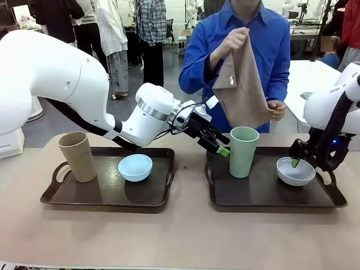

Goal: Set up a tray with a mat and arrange the tableware.
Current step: Pick up the Picnic Bowl and Reusable plastic cup from the Handle tray in front of the human's position and hold them in the air.

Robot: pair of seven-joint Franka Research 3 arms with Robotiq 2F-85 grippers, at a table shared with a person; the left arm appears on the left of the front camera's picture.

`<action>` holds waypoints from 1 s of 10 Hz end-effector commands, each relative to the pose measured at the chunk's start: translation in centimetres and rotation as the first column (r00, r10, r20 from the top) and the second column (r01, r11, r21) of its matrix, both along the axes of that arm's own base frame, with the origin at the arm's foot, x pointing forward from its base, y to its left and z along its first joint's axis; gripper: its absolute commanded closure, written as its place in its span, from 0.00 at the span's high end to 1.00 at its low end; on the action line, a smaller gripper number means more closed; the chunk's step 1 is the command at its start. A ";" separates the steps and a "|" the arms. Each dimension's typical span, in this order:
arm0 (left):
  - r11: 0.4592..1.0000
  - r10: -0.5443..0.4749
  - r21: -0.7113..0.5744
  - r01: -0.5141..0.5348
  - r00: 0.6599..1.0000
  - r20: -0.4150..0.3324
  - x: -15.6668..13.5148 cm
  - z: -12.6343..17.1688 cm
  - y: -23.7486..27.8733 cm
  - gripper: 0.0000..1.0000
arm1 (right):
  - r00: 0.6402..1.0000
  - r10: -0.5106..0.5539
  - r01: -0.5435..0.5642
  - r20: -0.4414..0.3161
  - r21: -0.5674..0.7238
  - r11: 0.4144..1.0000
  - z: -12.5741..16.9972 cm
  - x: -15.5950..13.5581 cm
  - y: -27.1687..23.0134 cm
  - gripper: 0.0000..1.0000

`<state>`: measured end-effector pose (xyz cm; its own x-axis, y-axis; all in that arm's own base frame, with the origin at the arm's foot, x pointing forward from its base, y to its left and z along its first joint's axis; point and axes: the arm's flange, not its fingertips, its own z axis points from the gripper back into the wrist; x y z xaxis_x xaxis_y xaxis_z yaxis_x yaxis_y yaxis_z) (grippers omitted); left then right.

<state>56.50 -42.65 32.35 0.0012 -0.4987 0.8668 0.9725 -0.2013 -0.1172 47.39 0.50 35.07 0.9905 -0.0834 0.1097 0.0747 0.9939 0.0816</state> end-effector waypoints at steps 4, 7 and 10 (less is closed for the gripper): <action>0.993 -0.075 -0.082 0.083 0.992 0.099 -0.3 -1.4 -2.2 1.00 | 0.999 0.033 -0.033 -0.023 0.005 0.999 -0.3 0.9 -0.5 1.00; 0.988 -0.102 -0.103 0.117 0.985 0.141 -0.3 -2.1 -3.7 1.00 | 0.998 0.051 -0.050 -0.025 0.016 0.999 -0.7 1.2 -0.1 1.00; 0.986 -0.121 -0.096 0.138 0.979 0.162 -0.3 -2.5 -6.1 1.00 | 0.997 0.064 -0.063 -0.038 0.016 0.998 -1.4 1.6 0.4 1.00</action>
<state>55.74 -47.79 30.00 -0.1566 -0.4005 0.9028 0.9460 -0.3235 0.0206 48.20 0.67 33.84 0.9958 -0.0382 0.0829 0.0316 0.9964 0.0786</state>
